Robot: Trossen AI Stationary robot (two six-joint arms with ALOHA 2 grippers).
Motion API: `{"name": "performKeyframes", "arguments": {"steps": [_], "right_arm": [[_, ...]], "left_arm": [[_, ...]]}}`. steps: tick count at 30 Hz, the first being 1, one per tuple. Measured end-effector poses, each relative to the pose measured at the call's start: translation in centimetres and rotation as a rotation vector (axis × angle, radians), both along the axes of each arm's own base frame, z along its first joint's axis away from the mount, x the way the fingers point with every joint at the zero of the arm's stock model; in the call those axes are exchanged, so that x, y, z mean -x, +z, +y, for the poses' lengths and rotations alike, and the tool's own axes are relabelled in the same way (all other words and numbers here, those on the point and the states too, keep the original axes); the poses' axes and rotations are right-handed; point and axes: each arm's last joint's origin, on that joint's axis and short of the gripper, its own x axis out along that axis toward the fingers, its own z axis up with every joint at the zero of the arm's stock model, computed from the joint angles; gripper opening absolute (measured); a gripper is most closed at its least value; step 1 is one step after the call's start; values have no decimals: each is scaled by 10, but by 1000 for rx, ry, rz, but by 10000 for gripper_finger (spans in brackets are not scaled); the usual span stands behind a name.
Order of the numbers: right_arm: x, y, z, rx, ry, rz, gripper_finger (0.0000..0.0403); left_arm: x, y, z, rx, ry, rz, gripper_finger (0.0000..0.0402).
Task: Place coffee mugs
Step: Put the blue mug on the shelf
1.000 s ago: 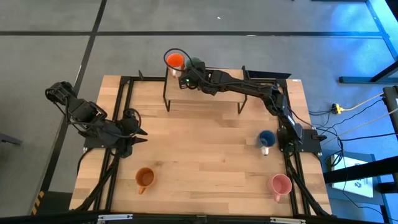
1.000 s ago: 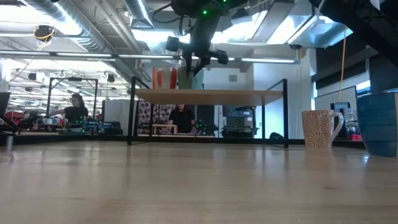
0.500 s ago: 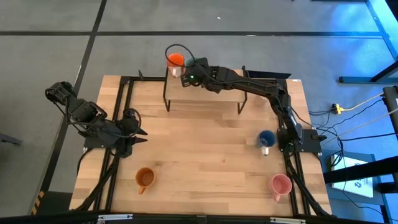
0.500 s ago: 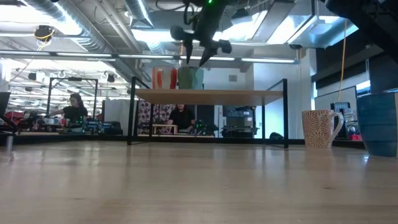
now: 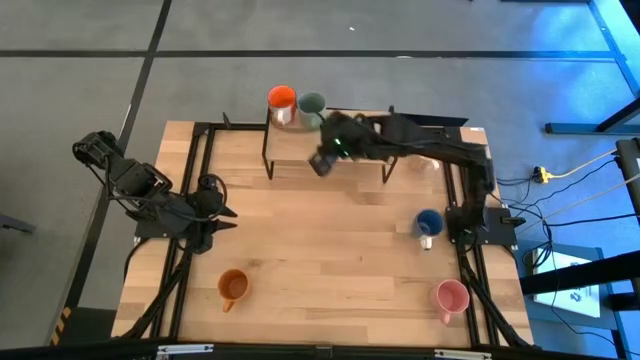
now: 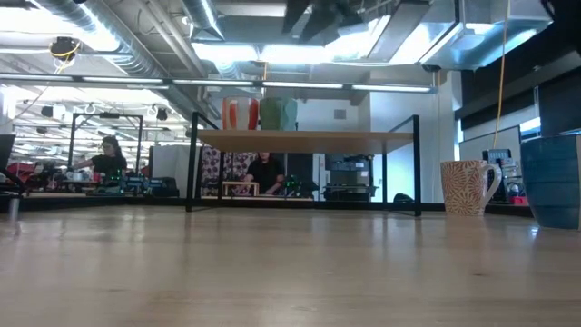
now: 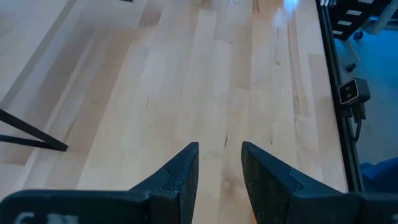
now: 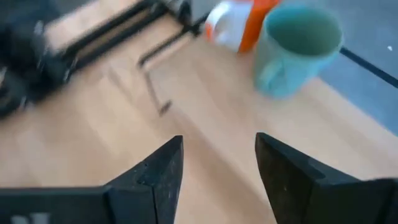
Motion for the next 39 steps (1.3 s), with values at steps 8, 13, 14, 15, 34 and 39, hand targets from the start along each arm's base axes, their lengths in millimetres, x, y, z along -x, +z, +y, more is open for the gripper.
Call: {"name": "performKeyframes", "arguments": {"steps": [8, 13, 14, 15, 34, 39], "right_arm": [[53, 30, 79, -9, 17, 30, 186], [92, 39, 108, -41, -33, 69, 186], [97, 39, 112, -44, -52, 65, 186], [98, 39, 116, -53, -56, 47, 186], [170, -98, 186, -461, -427, 359, 186], [188, -129, 197, -478, -566, 453, 186]], "left_arm": [[0, 0, 0, -2, 3, -2, 115], [0, 0, 0, -4, 5, -4, 115], [0, 0, 0, -5, 8, -8, 115], [-1, 1, 0, -9, 14, -15, 115], [-21, -9, -13, -42, 55, 14, 115], [-21, -9, -13, -40, 53, 16, 115]]}}
